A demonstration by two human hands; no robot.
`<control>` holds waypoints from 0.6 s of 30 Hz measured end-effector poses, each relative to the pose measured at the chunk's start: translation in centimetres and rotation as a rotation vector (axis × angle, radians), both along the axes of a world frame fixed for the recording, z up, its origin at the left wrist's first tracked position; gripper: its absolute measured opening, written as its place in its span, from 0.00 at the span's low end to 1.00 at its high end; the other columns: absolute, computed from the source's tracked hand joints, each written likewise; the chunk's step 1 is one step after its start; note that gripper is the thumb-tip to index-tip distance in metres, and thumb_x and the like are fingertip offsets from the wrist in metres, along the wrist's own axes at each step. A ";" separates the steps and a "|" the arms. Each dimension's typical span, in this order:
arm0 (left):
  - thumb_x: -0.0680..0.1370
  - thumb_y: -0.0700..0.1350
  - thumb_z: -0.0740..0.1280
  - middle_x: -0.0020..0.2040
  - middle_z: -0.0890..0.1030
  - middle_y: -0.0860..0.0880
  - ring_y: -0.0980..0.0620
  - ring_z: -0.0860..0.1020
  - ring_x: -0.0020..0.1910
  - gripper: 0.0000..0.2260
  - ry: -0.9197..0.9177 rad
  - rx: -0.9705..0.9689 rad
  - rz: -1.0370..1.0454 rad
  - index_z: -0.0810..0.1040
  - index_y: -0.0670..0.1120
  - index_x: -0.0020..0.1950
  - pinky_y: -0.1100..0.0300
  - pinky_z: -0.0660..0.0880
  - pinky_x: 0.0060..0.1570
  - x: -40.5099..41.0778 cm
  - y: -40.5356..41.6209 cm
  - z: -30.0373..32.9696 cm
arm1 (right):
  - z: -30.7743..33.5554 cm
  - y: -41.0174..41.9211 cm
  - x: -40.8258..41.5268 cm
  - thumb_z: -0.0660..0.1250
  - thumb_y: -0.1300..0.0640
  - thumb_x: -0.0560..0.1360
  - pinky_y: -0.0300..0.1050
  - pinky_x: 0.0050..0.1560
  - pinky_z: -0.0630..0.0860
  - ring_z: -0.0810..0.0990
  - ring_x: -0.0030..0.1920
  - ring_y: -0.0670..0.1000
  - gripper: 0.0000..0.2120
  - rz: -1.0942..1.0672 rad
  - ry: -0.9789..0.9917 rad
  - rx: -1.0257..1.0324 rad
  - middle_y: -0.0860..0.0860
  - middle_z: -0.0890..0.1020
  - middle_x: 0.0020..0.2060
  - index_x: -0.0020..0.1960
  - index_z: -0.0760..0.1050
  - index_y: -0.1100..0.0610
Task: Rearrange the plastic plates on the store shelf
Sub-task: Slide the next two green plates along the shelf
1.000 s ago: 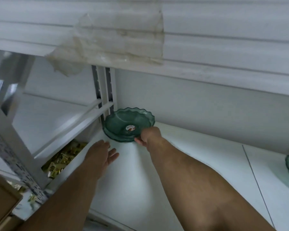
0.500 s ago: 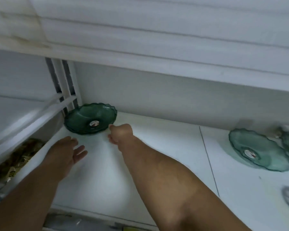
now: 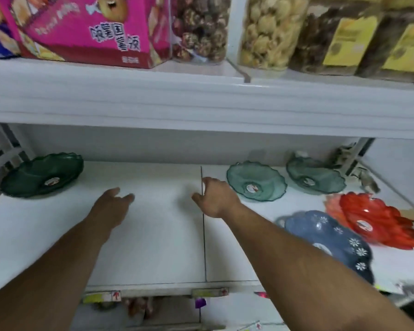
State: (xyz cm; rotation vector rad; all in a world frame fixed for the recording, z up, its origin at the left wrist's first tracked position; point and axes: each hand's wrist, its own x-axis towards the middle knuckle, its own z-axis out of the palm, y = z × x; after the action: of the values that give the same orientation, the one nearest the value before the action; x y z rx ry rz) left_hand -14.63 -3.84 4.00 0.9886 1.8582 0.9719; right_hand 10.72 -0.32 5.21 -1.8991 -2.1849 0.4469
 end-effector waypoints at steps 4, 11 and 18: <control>0.80 0.51 0.65 0.77 0.66 0.42 0.43 0.69 0.71 0.30 0.200 -0.024 -0.200 0.59 0.45 0.79 0.57 0.67 0.64 9.5 -1.6 0.9 | 0.5 -2.7 10.1 0.59 0.40 0.78 0.54 0.62 0.72 0.74 0.64 0.64 0.29 -0.030 -0.151 0.017 0.61 0.77 0.65 0.68 0.70 0.61; 0.80 0.55 0.62 0.80 0.60 0.45 0.43 0.62 0.77 0.32 0.553 -0.033 -0.489 0.56 0.48 0.80 0.51 0.61 0.74 20.2 -3.8 1.2 | 1.1 -6.6 21.8 0.57 0.39 0.78 0.56 0.64 0.70 0.71 0.67 0.61 0.29 -0.153 -0.246 -0.019 0.56 0.74 0.68 0.71 0.68 0.57; 0.80 0.57 0.57 0.80 0.57 0.48 0.44 0.61 0.76 0.29 1.004 0.034 -0.736 0.55 0.51 0.80 0.49 0.64 0.69 25.8 -4.8 1.7 | 1.1 -9.8 26.1 0.54 0.38 0.77 0.58 0.67 0.69 0.71 0.69 0.60 0.30 -0.199 -0.340 -0.046 0.56 0.74 0.68 0.71 0.68 0.57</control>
State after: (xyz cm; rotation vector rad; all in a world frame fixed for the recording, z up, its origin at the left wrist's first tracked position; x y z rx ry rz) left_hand 11.19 -8.63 5.74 2.2321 1.8974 0.0068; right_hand 36.82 -10.11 6.35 -2.3349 -2.1591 0.1475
